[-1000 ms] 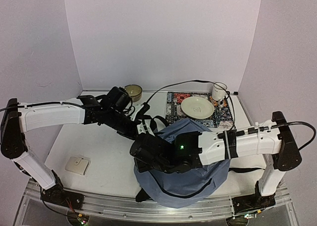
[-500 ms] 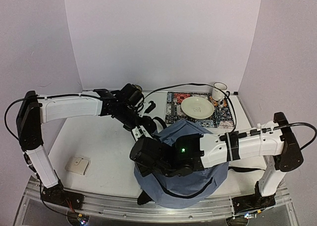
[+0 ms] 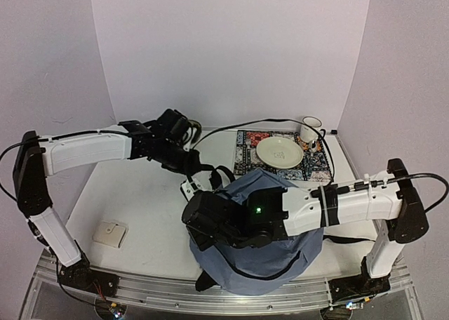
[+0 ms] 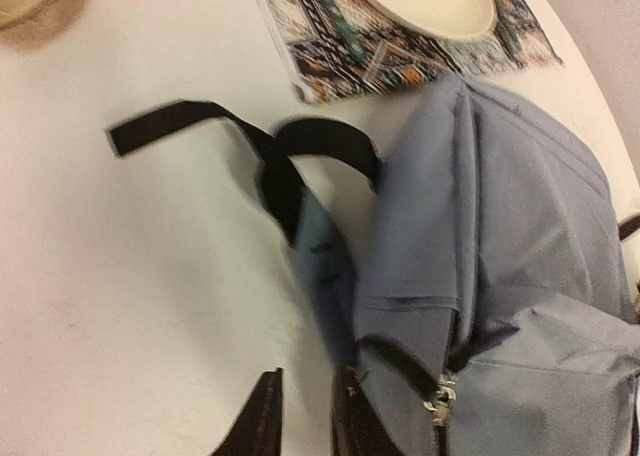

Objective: Pack the student bag
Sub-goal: Zip the largest pocket of the bag in the student bag, then pick up the student bag from the center of the board.

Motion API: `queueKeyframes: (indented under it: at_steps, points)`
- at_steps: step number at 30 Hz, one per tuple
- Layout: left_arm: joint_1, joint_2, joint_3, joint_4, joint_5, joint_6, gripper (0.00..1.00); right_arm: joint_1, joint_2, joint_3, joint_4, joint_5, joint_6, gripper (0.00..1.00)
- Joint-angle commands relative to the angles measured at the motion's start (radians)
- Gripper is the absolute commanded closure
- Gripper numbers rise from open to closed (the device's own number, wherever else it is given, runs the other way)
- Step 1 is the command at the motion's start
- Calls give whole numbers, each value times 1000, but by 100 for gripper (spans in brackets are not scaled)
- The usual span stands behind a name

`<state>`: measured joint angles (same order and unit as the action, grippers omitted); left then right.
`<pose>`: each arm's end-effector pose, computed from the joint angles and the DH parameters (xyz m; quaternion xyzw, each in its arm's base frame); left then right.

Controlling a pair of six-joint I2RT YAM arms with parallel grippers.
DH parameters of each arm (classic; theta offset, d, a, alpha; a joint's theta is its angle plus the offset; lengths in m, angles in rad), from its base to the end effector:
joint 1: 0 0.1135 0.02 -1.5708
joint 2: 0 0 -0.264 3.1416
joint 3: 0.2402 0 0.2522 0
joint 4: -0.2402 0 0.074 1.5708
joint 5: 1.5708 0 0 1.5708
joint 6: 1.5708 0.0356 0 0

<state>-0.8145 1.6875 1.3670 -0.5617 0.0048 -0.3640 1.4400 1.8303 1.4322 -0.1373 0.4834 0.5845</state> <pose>0.2550 -0.2705 0.2708 0.2110 0.9173 -0.1895 0.2794 0.0722 0.4217 0.2752 -0.2422 0.8168 0.2972 0.4310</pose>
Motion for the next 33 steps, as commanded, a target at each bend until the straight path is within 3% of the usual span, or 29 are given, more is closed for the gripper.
queueKeyframes:
  at_steps: [1,13,18,24,33]
  points:
    - [51,-142,-52,70,-269,-95,67,-33,48,136,30,-16,-43,100]
    - [138,-378,-280,64,-409,-229,29,-167,232,348,31,-70,-66,98]
    - [144,-488,-408,58,-393,-287,18,-181,253,389,31,-145,-128,70]
    - [143,-581,-522,58,-256,-297,12,-180,92,198,31,-258,-193,39]
    - [140,-672,-611,60,-149,-266,8,-81,-160,-128,21,-354,-278,14]
